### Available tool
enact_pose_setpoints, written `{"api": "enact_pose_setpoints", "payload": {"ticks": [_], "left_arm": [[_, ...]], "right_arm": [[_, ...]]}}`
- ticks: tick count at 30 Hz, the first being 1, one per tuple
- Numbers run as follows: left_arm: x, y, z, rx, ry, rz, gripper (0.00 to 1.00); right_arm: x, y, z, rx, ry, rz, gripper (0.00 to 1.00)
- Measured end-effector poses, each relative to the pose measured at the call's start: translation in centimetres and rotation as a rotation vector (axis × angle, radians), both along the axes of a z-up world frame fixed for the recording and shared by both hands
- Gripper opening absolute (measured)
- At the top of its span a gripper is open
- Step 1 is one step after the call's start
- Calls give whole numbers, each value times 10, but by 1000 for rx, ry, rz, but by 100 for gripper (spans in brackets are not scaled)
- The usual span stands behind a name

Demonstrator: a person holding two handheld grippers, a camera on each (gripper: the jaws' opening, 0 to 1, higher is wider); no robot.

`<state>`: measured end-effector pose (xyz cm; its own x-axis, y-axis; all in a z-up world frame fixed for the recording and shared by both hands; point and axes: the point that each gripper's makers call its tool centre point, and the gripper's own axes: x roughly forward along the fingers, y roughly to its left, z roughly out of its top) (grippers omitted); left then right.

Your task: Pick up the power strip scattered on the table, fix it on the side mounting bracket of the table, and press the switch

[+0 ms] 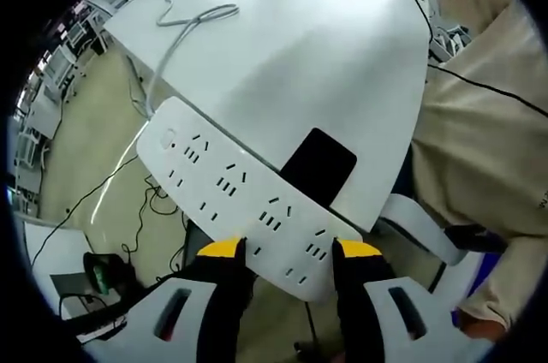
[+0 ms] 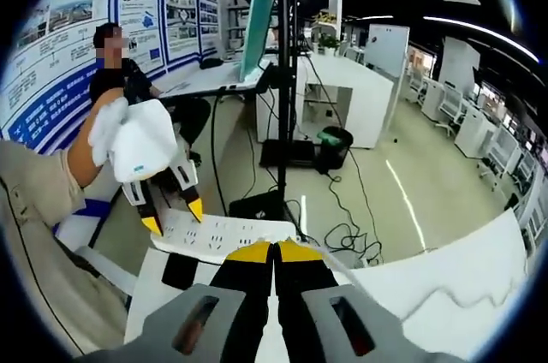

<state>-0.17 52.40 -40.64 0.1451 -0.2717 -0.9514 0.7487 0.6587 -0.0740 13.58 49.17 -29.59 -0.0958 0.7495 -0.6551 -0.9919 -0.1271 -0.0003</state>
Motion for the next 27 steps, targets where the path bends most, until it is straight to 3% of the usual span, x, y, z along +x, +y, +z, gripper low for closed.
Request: {"api": "enact_pose_setpoints", "payload": {"ticks": [16,27], "left_arm": [[0,-1,0,-3,-3,-1,45],[0,-1,1,-18,-16,3,45]], "right_arm": [[-5,30,-25,-42,31,25,0],[-11,39,-46,-99,33,41,0]]}}
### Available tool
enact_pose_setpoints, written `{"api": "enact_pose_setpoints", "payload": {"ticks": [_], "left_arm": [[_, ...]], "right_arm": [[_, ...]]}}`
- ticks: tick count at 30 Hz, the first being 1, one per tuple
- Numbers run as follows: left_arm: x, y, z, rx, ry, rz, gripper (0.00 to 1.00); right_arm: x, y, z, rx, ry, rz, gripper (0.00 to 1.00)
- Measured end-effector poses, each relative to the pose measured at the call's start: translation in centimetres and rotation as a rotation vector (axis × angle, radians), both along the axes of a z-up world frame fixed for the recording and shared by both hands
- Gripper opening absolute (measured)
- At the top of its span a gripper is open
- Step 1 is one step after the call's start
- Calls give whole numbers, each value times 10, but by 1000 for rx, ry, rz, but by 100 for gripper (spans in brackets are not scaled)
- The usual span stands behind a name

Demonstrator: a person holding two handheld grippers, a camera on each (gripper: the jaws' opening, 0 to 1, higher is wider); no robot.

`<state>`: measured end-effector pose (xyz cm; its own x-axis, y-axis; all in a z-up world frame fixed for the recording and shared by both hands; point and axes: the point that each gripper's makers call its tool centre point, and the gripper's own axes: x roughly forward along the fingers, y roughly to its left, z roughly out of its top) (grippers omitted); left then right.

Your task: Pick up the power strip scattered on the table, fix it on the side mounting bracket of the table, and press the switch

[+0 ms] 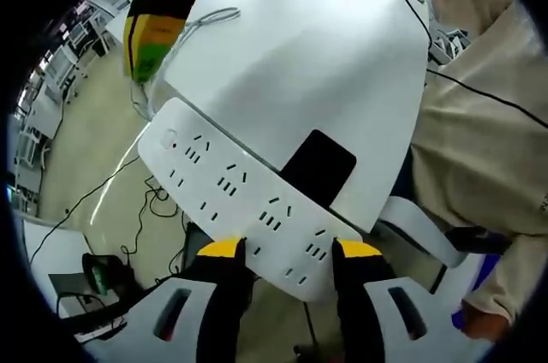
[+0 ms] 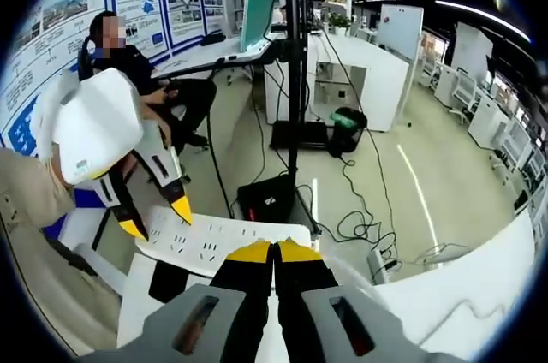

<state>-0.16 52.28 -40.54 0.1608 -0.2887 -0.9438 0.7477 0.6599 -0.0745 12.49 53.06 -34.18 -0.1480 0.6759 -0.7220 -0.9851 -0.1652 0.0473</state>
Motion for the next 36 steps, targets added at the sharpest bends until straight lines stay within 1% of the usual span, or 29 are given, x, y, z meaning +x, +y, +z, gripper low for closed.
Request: {"api": "enact_pose_setpoints", "payload": {"ticks": [6,9,15,18,21,26,29,36], "left_arm": [[0,0,0,5,4,-2,45],[0,-1,0,5,4,-3,45],[0,-1,0,2,2,1,45],[0,-1,0,1,-1,2,45],[0,-1,0,2,-1,0,45],[1,0,0,2,-1,1,45],[1,0,0,-1,-4,0,45],[1,0,0,-1,-5,0,45]], "right_arm": [[-6,2,-10,-33,-6,15,0],[-6,4,-14,-51,-17,20,0],[-9,6,-23,-86,-17,28,0],[-9,9,-25,-95,-16,28,0],[-10,9,-33,-124,-34,38,0],[-9,10,-40,-145,-40,36,0],[-8,9,-46,-165,-53,42,0],[-7,10,-54,-188,-54,39,0]]}}
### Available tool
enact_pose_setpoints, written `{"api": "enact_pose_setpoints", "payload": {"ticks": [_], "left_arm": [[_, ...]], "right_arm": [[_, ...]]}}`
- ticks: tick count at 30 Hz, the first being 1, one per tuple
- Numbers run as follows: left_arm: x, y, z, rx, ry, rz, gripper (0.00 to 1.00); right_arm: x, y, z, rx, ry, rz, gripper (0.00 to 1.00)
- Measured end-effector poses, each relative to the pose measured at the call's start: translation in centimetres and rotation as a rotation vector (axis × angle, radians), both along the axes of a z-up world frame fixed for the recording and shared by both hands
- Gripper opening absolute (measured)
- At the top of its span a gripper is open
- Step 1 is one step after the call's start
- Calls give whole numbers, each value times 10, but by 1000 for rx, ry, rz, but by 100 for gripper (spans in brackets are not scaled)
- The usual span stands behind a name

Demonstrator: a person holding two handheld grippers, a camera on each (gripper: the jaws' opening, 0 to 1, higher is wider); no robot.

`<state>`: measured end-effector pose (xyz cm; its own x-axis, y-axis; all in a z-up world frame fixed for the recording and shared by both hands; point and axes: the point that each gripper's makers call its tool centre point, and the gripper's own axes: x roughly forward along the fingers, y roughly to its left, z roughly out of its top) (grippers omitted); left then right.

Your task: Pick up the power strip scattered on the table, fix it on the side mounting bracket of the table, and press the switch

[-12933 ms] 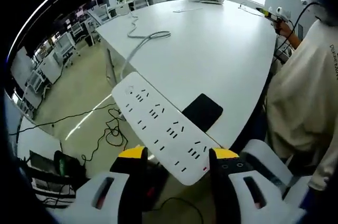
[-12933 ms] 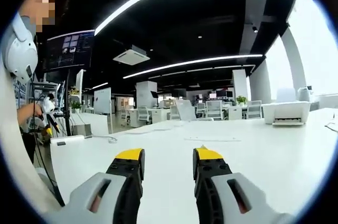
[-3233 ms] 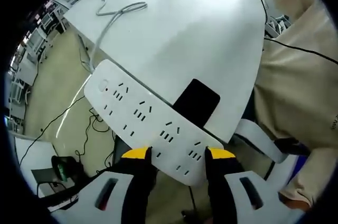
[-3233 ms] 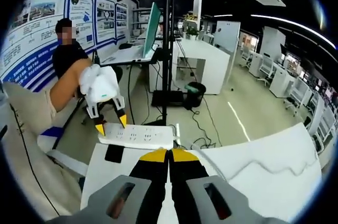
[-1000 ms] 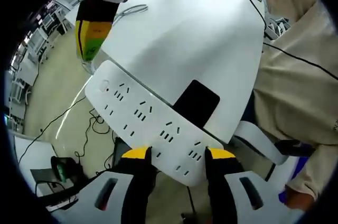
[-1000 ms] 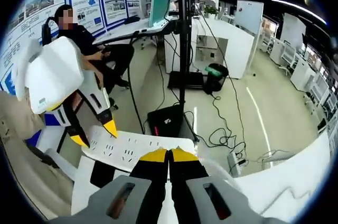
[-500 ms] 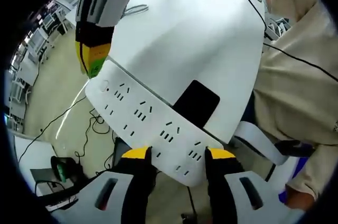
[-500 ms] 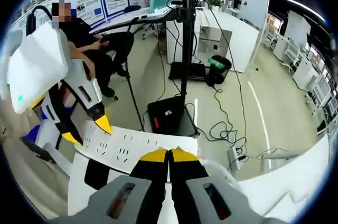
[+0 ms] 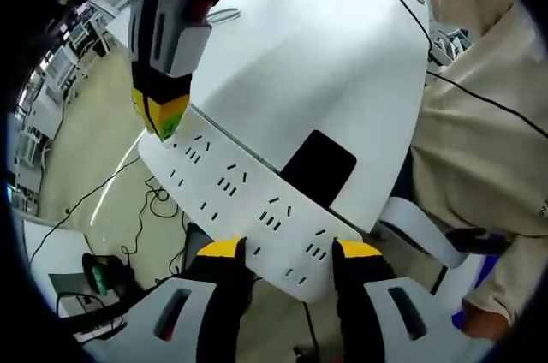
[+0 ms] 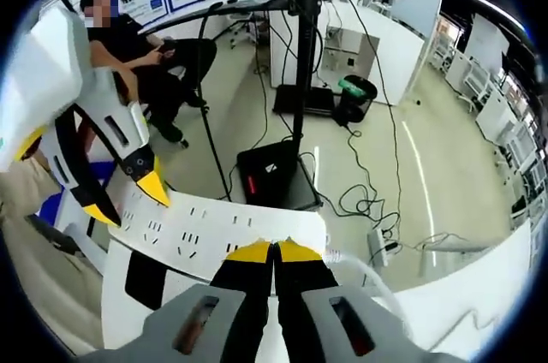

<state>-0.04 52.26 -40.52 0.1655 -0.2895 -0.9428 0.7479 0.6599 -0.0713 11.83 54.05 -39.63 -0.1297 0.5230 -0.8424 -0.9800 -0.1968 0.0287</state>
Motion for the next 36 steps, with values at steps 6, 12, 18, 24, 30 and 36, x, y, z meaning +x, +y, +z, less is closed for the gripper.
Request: {"api": "enact_pose_setpoints", "payload": {"ticks": [6,12,18,24,30,36], "left_arm": [[0,0,0,1,-1,1,45],[-1,-1,0,0,-2,1,45],[-1,-1,0,0,-1,0,45],[-1,-1,0,2,1,0,45],[-1,-1,0,3,3,1,45],[-1,0,0,-2,-1,1,45]], "right_arm": [[1,4,-4,-9,-13,4,0],[6,4,-9,-28,-37,7,0],[5,2,-10,-34,-37,5,0],[5,2,-10,-38,-40,5,0],[4,0,-10,-42,-43,22,0],[2,0,-10,-51,-88,75,0]]}}
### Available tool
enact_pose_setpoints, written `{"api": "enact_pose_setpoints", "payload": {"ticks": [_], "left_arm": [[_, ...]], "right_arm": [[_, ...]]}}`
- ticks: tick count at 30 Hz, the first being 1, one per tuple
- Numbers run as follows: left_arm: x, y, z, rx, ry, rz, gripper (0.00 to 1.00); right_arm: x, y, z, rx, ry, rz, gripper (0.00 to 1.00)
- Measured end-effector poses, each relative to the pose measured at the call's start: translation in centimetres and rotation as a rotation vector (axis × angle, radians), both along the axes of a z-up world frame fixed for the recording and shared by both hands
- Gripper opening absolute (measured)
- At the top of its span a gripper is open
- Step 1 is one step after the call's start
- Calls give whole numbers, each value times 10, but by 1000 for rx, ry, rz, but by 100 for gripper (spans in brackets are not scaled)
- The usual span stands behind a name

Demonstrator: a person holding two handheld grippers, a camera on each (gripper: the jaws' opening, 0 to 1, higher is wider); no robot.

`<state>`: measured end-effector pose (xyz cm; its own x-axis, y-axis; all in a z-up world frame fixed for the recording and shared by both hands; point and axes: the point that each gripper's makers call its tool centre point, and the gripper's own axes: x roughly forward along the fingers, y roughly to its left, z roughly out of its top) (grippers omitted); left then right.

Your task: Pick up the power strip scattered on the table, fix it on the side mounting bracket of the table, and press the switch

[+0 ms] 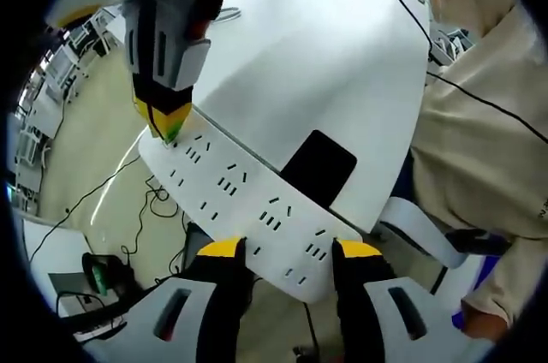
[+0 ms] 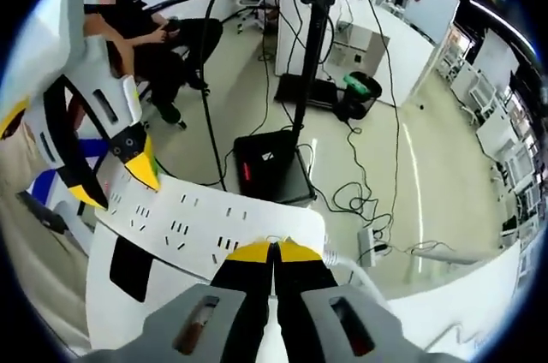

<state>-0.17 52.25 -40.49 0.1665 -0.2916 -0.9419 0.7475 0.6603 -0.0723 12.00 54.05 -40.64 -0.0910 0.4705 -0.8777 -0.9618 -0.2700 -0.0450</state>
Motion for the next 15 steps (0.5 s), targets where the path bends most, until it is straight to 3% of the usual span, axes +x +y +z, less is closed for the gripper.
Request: {"api": "enact_pose_setpoints", "payload": {"ticks": [15], "left_arm": [[1,0,0,-2,0,-3,45]], "right_arm": [[1,1,-3,-39,-42,92,0]]}}
